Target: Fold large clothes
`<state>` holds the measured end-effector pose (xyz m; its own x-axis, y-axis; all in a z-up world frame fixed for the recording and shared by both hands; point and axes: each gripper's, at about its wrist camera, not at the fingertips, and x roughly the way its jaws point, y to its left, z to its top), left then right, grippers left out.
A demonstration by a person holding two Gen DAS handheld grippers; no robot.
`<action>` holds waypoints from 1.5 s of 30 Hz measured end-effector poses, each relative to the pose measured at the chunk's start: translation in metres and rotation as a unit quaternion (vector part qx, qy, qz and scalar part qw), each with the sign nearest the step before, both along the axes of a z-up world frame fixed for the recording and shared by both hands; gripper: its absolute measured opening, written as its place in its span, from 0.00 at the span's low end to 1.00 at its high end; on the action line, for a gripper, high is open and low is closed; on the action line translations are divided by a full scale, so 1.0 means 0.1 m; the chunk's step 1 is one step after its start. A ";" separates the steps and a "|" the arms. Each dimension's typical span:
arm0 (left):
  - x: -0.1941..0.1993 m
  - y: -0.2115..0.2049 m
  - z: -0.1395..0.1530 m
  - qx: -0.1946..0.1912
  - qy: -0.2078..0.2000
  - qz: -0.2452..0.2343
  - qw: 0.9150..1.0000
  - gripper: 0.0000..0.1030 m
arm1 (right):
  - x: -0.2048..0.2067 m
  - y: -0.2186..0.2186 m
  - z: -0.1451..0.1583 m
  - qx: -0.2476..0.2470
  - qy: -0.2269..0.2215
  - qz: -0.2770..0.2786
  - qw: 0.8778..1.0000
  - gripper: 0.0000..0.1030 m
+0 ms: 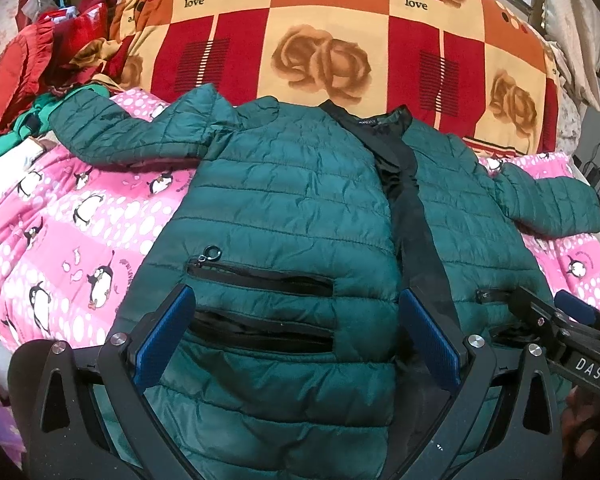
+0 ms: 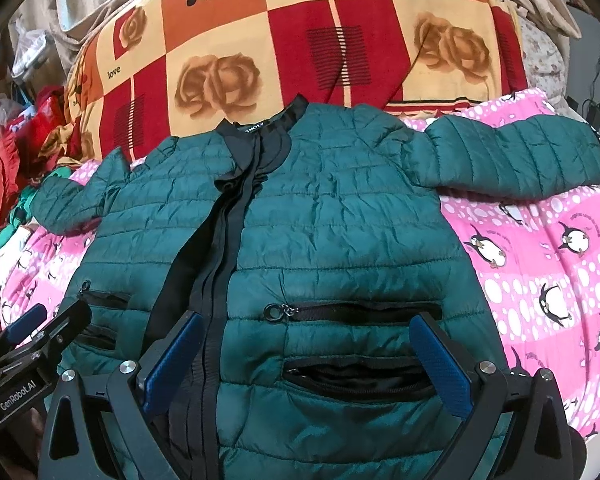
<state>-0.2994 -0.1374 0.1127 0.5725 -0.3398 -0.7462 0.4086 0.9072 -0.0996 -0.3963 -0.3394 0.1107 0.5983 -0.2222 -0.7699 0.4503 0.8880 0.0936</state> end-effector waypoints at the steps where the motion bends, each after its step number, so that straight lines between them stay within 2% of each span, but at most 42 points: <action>1: 0.00 -0.01 0.00 0.001 -0.001 -0.002 1.000 0.99 | 0.00 0.00 0.00 -0.001 0.000 0.000 1.000 1.00; 9: -0.04 -0.06 0.01 0.012 -0.019 -0.008 1.000 0.99 | 0.08 -0.03 0.05 -0.002 -0.004 0.000 1.000 1.00; 22: 0.05 -0.10 -0.05 0.020 -0.014 -0.008 1.000 0.99 | 0.16 -0.04 0.00 0.007 0.011 0.009 1.000 1.00; 32: 0.17 -0.10 -0.08 0.023 -0.014 0.006 1.000 0.99 | 0.21 -0.04 -0.02 -0.006 0.013 0.009 1.000 1.00; 45: 0.38 -0.17 -0.06 0.021 -0.010 0.015 1.000 0.99 | 0.45 -0.11 -0.04 0.001 0.016 0.011 1.000 1.00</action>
